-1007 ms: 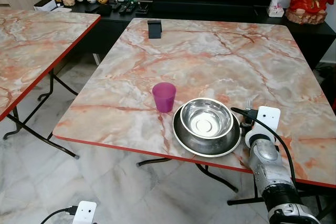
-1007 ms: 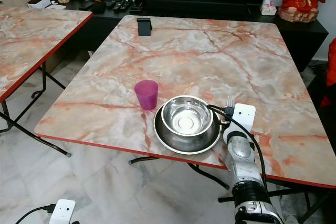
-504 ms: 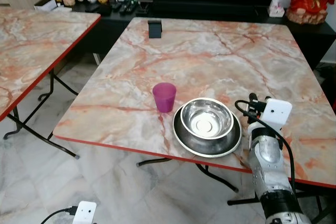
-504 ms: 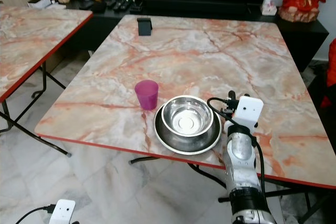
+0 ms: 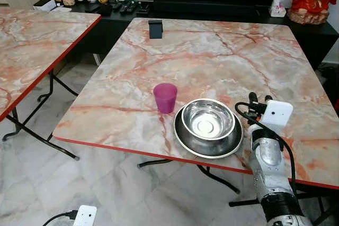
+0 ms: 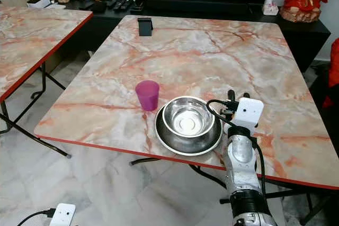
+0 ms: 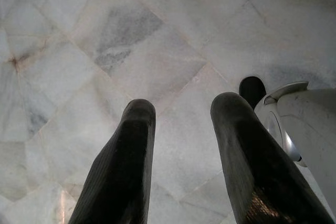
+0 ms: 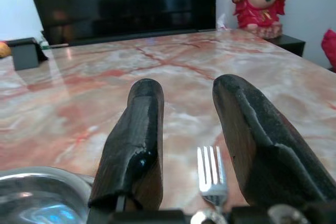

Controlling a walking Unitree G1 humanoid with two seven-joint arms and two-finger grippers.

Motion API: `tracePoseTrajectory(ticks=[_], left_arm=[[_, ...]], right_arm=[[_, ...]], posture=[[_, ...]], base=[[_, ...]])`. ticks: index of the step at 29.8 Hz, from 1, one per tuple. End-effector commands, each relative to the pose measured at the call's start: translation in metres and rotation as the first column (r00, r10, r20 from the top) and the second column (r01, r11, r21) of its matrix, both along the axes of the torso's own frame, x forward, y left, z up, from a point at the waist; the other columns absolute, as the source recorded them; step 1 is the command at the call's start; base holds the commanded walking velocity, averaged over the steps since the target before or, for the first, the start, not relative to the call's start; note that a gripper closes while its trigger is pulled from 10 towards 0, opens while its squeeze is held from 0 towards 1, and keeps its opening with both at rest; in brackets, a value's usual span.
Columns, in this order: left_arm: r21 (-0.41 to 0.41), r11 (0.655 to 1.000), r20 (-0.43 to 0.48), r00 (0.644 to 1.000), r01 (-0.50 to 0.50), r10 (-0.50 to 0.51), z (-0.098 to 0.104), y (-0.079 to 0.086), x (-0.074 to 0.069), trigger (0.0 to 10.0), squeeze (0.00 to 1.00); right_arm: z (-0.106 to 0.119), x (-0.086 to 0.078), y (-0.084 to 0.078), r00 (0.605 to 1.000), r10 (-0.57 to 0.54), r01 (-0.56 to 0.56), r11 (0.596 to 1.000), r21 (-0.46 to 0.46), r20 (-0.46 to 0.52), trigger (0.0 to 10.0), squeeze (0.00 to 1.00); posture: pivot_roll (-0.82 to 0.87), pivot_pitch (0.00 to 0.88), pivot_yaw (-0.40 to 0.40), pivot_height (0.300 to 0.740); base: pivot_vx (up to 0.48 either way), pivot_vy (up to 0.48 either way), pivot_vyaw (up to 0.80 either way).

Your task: Setting the table

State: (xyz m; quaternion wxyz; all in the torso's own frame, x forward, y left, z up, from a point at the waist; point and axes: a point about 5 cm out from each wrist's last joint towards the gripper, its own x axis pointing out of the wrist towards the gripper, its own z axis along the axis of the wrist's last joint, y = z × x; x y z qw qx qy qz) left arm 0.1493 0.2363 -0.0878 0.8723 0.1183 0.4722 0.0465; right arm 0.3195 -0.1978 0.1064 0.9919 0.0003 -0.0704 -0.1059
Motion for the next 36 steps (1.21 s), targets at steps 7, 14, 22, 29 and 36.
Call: tracePoseTrajectory(ticks=[7,14,22,29,36], left_arm=[[-0.008,1.000,-0.023,1.000,-0.007,0.006,-0.003,0.000,-0.008,10.0,0.00],[-0.003,0.999,-0.020,0.999,-0.037,0.037,-0.004,0.000,-0.009,10.0,0.00],[-0.019,0.999,-0.013,0.999,-0.049,0.048,-0.004,-0.003,-0.010,10.0,0.00],[-0.021,0.999,-0.004,0.999,-0.043,0.043,-0.003,-0.004,-0.006,10.0,0.00],[-0.018,0.999,0.007,0.999,-0.041,0.041,-0.001,-0.002,-0.001,10.0,0.00]], right_arm=[[-0.006,-0.016,0.013,0.999,0.052,-0.052,0.998,-0.032,0.011,10.0,0.00],[0.000,-0.011,0.014,0.998,0.067,-0.066,0.997,-0.047,0.016,10.0,0.00],[0.002,-0.009,0.014,0.998,0.066,-0.065,0.997,-0.045,0.019,10.0,0.00],[0.001,-0.010,0.015,0.998,0.064,-0.063,0.997,-0.038,0.021,10.0,0.00],[0.005,-0.002,0.013,0.998,0.050,-0.049,0.998,-0.036,0.028,10.0,0.00]], posture=[[0.02,0.000,-0.028,0.740],[0.03,0.000,-0.050,0.740],[0.03,0.000,-0.052,0.740],[0.02,0.000,-0.046,0.740],[0.03,0.000,-0.036,0.740]], base=[[0.000,0.000,0.00],[0.000,0.000,0.00],[0.000,0.000,0.00],[0.000,0.410,0.00],[0.000,0.480,0.00]])
